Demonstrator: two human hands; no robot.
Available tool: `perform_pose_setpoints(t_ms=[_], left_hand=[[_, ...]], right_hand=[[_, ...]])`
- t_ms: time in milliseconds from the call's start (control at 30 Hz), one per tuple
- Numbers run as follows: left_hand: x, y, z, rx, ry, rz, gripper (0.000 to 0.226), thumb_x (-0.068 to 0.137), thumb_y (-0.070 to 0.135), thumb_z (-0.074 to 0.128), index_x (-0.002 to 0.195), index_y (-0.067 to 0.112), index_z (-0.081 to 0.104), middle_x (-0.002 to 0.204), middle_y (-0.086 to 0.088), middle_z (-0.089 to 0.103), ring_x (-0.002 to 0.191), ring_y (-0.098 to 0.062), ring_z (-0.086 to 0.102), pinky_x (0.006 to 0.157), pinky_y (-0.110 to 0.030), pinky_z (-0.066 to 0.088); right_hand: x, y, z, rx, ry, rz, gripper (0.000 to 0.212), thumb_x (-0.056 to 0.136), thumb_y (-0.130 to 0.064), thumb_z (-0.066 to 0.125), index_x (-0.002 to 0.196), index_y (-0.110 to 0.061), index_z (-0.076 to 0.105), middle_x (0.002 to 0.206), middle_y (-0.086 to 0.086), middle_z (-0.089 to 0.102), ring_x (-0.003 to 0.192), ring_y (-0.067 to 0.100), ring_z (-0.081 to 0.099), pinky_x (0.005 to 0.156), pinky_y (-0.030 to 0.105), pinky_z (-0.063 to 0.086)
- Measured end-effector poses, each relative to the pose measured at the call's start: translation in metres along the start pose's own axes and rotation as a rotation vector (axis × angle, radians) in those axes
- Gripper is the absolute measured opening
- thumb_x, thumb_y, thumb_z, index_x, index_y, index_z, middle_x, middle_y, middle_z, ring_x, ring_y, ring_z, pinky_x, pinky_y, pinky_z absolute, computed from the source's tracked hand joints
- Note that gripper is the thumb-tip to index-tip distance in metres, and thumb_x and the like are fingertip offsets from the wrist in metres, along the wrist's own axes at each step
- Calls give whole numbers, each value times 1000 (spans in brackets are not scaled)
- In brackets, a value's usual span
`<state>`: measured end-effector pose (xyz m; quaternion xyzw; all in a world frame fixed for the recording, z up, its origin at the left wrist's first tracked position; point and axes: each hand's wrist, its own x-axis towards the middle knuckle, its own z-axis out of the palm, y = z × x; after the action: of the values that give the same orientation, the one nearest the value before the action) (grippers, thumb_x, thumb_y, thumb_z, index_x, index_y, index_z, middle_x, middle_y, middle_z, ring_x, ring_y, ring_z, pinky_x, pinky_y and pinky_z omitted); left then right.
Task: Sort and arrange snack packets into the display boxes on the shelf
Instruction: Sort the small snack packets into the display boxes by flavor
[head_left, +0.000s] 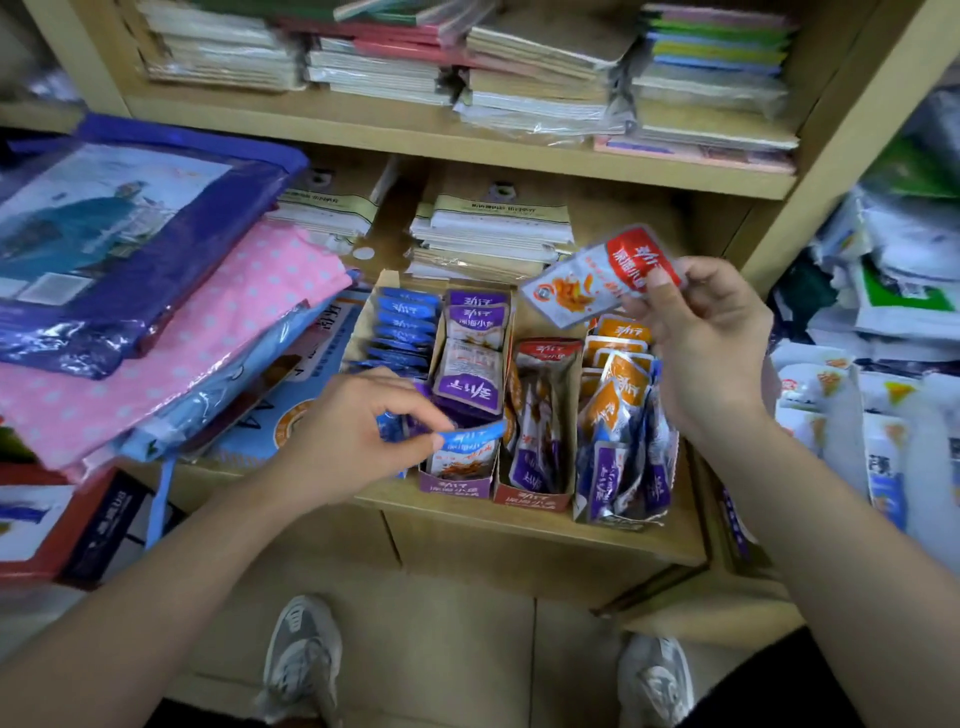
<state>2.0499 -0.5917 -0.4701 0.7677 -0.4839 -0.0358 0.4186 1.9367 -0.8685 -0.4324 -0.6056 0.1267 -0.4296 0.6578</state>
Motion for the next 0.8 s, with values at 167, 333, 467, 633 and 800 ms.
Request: perform_pose_setpoints(t_ms=[167, 333, 467, 633, 800], left_hand=[[-4, 4, -4, -22, -108, -4, 20, 76, 10, 87, 85, 26, 81, 82, 14, 74, 86, -14, 69, 75, -36, 56], [-7, 5, -16, 0, -96, -21, 17, 73, 21, 87, 87, 27, 80, 91, 15, 73, 93, -13, 69, 83, -32, 53], [-6, 2, -27, -53, 115, -200, 28, 78, -1, 74, 93, 22, 77, 91, 4, 70, 87, -13, 66, 72, -25, 53], [-8, -2, -38, 2, -17, -467, 33, 74, 41, 87, 102, 30, 72, 74, 7, 72, 61, -5, 61, 65, -24, 45], [-12, 1, -27, 2, -157, -494, 22, 72, 32, 91, 85, 26, 73, 69, 7, 73, 59, -4, 63, 64, -32, 50]], right_hand=[[14, 11, -2, -434, -90, -217, 5, 94, -17, 69, 93, -22, 66, 92, 2, 70, 91, 20, 70, 77, 29, 57], [10, 26, -2, -906, -464, -172, 11, 95, -20, 67, 103, -17, 74, 97, -6, 73, 89, 6, 65, 79, 21, 56], [7, 24, 3, -1137, -649, -197, 28, 90, -31, 72, 116, -23, 74, 106, -4, 73, 102, 10, 52, 85, 30, 48], [-19, -1, 17, -947, -741, -252, 43, 84, -34, 75, 125, -24, 69, 115, -11, 68, 113, 11, 50, 92, 23, 37], [-45, 5, 29, -930, -1039, -143, 61, 72, -54, 77, 127, -29, 66, 121, -15, 64, 114, 4, 49, 97, 29, 47]])
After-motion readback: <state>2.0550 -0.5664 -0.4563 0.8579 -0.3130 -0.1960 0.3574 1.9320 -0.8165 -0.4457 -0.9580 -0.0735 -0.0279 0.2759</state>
